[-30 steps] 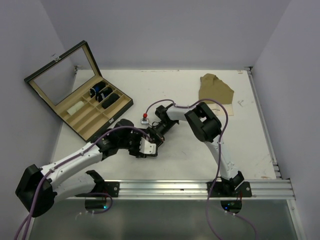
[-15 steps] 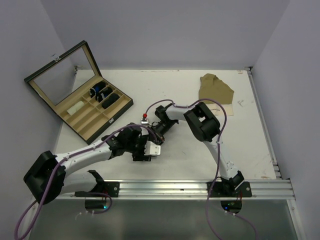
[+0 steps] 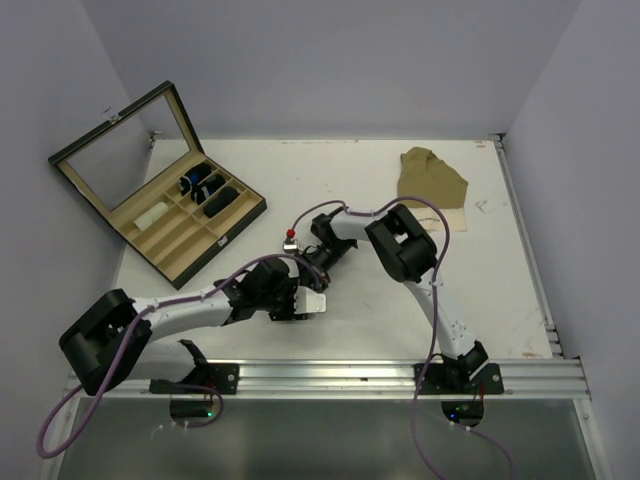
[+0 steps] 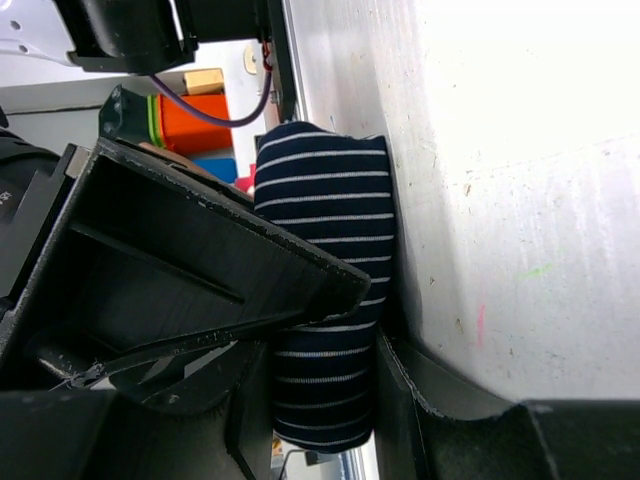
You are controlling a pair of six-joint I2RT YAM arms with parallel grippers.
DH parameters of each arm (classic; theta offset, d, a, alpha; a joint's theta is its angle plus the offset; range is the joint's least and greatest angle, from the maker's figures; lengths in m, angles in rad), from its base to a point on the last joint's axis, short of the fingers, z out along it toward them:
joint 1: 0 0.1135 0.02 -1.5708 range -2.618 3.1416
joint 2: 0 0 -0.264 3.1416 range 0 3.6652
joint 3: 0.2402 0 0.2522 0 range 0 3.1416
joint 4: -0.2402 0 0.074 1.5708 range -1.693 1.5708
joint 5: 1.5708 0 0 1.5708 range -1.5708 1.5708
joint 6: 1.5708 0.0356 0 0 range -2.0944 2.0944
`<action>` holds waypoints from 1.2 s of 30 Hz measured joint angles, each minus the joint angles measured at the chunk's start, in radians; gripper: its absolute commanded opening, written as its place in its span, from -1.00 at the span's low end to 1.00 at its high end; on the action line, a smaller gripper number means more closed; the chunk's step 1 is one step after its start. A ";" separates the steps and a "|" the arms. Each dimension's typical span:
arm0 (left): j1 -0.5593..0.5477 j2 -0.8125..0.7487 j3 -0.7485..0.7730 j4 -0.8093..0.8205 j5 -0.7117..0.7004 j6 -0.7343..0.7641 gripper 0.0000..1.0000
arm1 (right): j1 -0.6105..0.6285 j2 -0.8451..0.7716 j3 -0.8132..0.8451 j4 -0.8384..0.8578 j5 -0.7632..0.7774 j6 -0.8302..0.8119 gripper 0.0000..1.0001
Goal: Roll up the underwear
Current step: Roll the underwear, then place the rolled underwear into the container
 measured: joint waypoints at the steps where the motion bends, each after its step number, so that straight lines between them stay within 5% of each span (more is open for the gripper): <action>1: 0.000 0.005 0.001 0.005 -0.003 -0.003 -0.03 | 0.000 0.003 0.003 -0.008 -0.001 -0.006 -1.00; 7: -0.001 0.016 0.005 0.014 -0.002 -0.008 -0.49 | -0.005 0.019 0.023 -0.053 -0.015 -0.047 -1.00; 8: -0.001 0.020 0.008 0.011 0.000 -0.011 -0.72 | -0.006 0.021 0.024 -0.059 -0.019 -0.053 -0.95; 10: -0.001 0.029 0.023 -0.005 0.004 -0.021 -0.99 | -0.009 0.022 0.025 -0.067 -0.023 -0.061 -0.53; 20: 0.071 0.050 0.151 -0.189 0.066 -0.145 -1.00 | -0.104 -0.083 0.016 -0.040 0.084 0.011 0.78; 28: 0.237 0.050 0.272 -0.313 0.087 -0.210 -1.00 | -0.360 -0.222 0.087 0.058 0.315 0.054 0.84; 36: 0.430 0.154 0.560 -0.391 0.128 -0.238 -1.00 | -0.406 -0.441 0.085 0.097 0.429 0.066 0.86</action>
